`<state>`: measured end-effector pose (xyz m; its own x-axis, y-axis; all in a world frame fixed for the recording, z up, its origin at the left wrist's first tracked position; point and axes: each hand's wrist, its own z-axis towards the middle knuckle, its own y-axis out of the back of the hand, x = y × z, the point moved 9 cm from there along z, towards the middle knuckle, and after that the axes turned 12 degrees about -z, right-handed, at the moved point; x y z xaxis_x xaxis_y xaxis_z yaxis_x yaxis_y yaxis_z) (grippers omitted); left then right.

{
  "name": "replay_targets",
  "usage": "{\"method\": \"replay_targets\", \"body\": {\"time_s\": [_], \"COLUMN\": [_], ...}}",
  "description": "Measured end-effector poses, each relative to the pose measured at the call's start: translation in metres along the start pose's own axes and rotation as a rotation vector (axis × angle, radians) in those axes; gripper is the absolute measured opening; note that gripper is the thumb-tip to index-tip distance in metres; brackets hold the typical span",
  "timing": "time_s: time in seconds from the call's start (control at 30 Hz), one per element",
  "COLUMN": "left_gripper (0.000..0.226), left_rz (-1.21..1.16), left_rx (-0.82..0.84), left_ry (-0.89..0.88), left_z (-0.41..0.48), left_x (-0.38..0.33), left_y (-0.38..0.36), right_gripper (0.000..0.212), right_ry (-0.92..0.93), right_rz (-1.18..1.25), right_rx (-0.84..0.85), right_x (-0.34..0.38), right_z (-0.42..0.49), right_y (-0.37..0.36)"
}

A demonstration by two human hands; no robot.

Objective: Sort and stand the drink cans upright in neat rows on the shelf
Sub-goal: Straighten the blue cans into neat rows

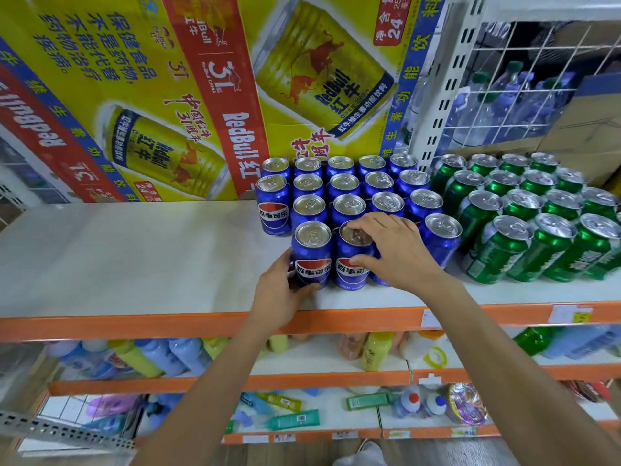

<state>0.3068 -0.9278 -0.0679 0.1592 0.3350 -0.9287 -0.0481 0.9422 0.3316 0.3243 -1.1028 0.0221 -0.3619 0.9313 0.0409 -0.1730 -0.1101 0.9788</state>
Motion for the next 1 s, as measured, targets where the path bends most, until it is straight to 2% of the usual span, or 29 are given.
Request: {"method": "replay_targets", "body": {"time_s": [0.1, 0.2, 0.23, 0.3, 0.37, 0.47, 0.57, 0.63, 0.7, 1.0], "left_gripper": [0.069, 0.096, 0.098, 0.086, 0.067, 0.051, 0.054, 0.059, 0.060, 0.060], "left_rz": [-0.006, 0.010, 0.047, 0.142, 0.268, 0.435, 0.586, 0.679, 0.720, 0.682], "left_rx": [0.000, -0.069, -0.113, -0.188, -0.194, -0.030, 0.180, 0.263, 0.285, 0.300], "left_ry": [0.011, 0.002, -0.053, -0.268, -0.512, -0.675, -0.573, -0.458, -0.415, -0.363], "left_z": [0.001, -0.003, -0.005, -0.009, -0.006, 0.011, 0.026, 0.034, 0.037, 0.036], "left_x": [0.003, 0.002, -0.007, -0.042, -0.084, -0.121, -0.124, -0.113, -0.111, -0.113], "left_y": [-0.001, 0.004, 0.007, 0.010, 0.002, -0.030, -0.059, -0.068, -0.069, -0.069], "right_gripper": [0.058, 0.057, 0.057, 0.057, 0.057, 0.052, 0.043, 0.050, 0.058, 0.058], "right_ry": [0.046, 0.102, 0.093, 0.051, 0.011, -0.023, -0.014, -0.037, -0.063, -0.050], "right_rz": [0.008, 0.221, 0.261, 0.203, 0.077, 0.023, 0.013, 0.006, 0.004, -0.032], "right_rx": [0.008, -0.020, -0.048, -0.042, 0.052, 0.115, 0.108, 0.136, 0.158, 0.142], "right_x": [0.002, -0.008, -0.018, -0.039, -0.054, -0.059, -0.058, -0.062, -0.066, -0.065], "right_z": [-0.002, -0.010, -0.012, -0.015, -0.014, -0.012, -0.009, -0.008, -0.008, -0.010], "right_y": [-0.002, 0.012, 0.020, 0.029, 0.024, 0.019, 0.021, 0.019, 0.016, 0.018]}}
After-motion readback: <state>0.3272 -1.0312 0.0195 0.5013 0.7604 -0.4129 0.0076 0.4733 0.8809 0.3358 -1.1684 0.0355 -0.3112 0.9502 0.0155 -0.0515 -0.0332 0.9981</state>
